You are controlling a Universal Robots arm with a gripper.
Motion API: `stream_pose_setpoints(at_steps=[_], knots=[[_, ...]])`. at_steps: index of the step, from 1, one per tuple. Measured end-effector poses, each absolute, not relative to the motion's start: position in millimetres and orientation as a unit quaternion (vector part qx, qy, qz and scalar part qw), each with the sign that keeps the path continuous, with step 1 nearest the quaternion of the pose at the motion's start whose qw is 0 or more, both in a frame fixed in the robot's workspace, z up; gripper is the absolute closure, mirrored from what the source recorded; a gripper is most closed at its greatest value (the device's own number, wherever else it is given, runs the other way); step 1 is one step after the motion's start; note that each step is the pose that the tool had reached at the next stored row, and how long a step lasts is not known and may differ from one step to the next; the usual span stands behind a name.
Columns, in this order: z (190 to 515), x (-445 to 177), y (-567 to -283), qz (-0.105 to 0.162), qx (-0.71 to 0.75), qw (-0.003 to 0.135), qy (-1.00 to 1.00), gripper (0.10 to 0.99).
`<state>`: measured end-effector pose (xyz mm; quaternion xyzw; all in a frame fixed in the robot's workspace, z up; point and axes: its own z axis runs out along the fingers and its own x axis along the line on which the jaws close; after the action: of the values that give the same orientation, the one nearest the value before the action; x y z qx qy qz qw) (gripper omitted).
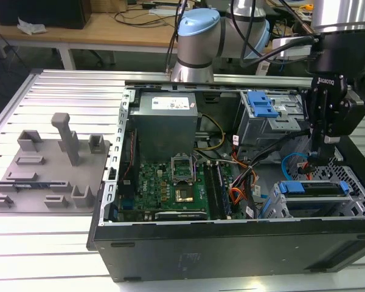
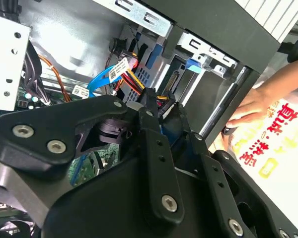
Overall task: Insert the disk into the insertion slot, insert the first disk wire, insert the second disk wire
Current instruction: 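Insert the first disk wire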
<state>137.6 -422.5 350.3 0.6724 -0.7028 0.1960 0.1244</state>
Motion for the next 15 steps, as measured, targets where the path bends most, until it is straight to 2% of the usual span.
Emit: stream_pose_setpoints(at_steps=[15], knots=[[343.0, 135.9, -428.2, 0.202, 0.671, 0.118, -0.704, 0.769]])
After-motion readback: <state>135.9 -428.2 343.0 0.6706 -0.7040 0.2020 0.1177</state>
